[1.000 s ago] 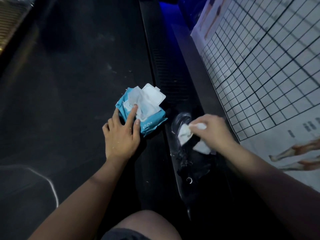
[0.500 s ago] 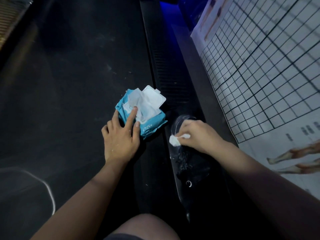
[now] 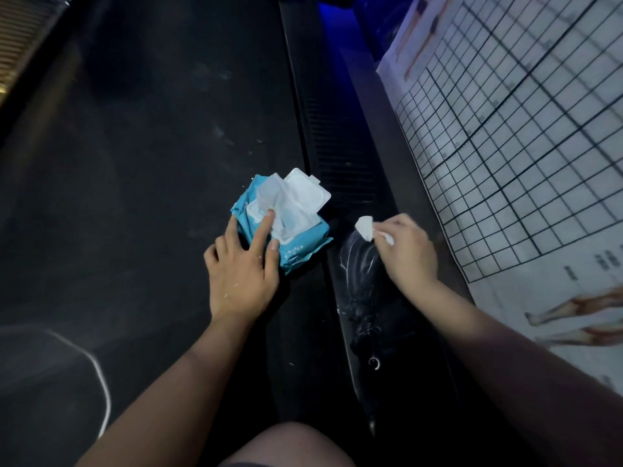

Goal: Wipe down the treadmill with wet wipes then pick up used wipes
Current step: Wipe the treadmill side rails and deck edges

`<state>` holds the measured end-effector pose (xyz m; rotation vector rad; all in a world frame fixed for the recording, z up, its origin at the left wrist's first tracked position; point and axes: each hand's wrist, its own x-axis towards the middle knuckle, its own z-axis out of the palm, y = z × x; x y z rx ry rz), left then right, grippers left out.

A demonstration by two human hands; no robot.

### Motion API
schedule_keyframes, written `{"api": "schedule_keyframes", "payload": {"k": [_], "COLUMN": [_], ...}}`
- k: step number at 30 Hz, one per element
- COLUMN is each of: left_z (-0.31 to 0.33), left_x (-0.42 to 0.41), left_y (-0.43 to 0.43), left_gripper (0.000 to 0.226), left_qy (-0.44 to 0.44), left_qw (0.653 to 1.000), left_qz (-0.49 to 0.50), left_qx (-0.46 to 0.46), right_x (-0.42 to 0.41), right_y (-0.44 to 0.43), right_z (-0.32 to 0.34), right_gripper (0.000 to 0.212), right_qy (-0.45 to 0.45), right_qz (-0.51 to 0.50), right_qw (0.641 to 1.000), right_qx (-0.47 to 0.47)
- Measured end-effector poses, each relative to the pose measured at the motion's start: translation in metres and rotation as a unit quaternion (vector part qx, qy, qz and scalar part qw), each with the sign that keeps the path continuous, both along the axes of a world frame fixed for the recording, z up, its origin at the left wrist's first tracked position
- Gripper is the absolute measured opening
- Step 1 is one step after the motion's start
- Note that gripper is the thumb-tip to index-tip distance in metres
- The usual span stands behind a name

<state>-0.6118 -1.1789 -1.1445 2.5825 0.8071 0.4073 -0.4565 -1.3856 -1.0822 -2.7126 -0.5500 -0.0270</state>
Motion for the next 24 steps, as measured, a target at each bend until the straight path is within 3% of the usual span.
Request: {"api": "schedule_keyframes", "payload": {"k": [5, 7, 9, 11, 13, 14, 16, 18, 20, 24], "left_z": [0.004, 0.007, 0.007, 0.007, 0.005, 0.004, 0.003, 0.0, -0.002, -0.005], "left_x": [-0.003, -0.005, -0.007, -0.008, -0.007, -0.007, -0.006, -0.004, -0.003, -0.001], "left_y": [0.0, 0.0, -0.001, -0.002, -0.003, -0.003, -0.002, -0.002, -0.003, -0.003], "left_gripper": [0.055, 0.062, 0.074, 0.088, 0.095, 0.094, 0.088, 0.082, 0.079, 0.075], "left_qy": [-0.001, -0.001, -0.005, -0.01, -0.011, -0.009, -0.007, 0.002, 0.01, 0.014], "left_qw": [1.0, 0.999, 0.999, 0.999, 0.999, 0.999, 0.999, 0.998, 0.998, 0.999], "left_qz": [-0.013, -0.021, -0.029, -0.032, -0.038, -0.043, -0.051, -0.051, -0.049, -0.027], "left_qx": [-0.009, -0.03, -0.043, -0.041, -0.018, -0.003, 0.017, 0.024, 0.032, 0.019], "right_x": [-0.018, -0.019, -0.014, -0.007, -0.002, 0.0, -0.001, -0.003, -0.005, -0.012], "right_y": [-0.001, -0.001, -0.003, -0.004, 0.001, 0.005, 0.011, 0.01, 0.007, 0.005], "right_z": [0.008, 0.022, 0.033, 0.04, 0.039, 0.036, 0.027, 0.013, 0.002, 0.0], "right_gripper": [0.016, 0.015, 0.016, 0.015, 0.014, 0.016, 0.02, 0.021, 0.021, 0.019], "right_qy": [0.115, 0.196, 0.217, 0.182, 0.099, 0.047, -0.038, -0.069, -0.042, 0.008], "right_qz": [0.226, 0.268, 0.243, 0.143, 0.006, -0.05, -0.113, -0.095, -0.046, 0.133], "right_qw": [0.967, 0.937, 0.929, 0.963, 0.995, 0.997, 0.993, 0.992, 0.998, 0.991], "right_qx": [-0.034, -0.106, -0.178, -0.14, -0.016, 0.02, -0.003, -0.034, -0.011, -0.03]}}
